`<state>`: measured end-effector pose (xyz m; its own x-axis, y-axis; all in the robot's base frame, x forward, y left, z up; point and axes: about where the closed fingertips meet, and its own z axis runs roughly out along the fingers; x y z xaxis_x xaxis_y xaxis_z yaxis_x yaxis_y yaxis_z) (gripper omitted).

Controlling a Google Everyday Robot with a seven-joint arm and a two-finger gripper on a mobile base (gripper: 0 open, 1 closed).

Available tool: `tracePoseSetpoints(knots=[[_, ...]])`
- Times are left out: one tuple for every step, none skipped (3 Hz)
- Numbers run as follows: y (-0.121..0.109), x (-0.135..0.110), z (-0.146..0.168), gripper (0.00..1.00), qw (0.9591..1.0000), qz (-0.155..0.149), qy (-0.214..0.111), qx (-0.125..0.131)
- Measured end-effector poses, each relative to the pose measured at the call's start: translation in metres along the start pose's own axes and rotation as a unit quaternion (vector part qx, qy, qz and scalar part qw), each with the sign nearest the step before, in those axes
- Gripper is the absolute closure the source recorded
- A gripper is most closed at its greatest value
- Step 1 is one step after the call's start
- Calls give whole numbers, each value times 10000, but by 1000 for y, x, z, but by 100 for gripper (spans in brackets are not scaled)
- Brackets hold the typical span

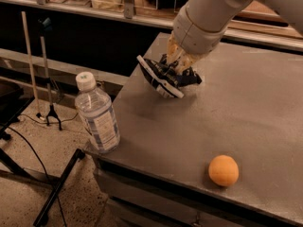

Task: Move blue chip bag near blue plastic bottle

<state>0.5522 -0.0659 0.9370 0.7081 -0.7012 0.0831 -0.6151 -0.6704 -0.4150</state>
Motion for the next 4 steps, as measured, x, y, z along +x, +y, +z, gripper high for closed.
tracePoseSetpoints(knots=[[-10,2,-18,100,9997,92,6,244],[-12,-1,-29,100,9989,111,-17,463],[-7,-12,-36,100,9982,49,-8,600],[2,-27,-35,100,9983,-30,33,584]])
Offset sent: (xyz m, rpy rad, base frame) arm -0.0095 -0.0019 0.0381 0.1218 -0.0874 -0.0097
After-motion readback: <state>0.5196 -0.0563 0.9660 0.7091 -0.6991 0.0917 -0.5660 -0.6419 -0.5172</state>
